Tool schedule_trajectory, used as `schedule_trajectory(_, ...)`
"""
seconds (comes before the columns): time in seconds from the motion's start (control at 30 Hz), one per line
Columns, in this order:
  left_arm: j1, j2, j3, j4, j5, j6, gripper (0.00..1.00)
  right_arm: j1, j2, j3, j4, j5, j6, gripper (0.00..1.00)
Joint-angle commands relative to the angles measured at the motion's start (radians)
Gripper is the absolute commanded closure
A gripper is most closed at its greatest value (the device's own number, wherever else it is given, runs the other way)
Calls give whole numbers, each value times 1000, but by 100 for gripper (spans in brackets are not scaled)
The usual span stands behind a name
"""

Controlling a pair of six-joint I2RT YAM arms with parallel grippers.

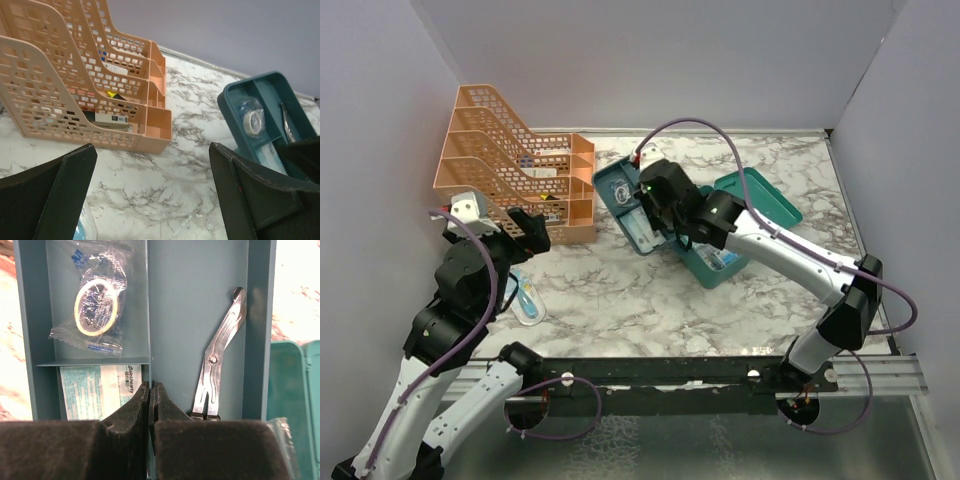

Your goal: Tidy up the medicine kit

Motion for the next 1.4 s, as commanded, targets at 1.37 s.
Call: schedule_trajectory(1.37, 4, -48, -459, 296, 500, -39, 1, -478, -281, -399, 51, -400, -341, 99)
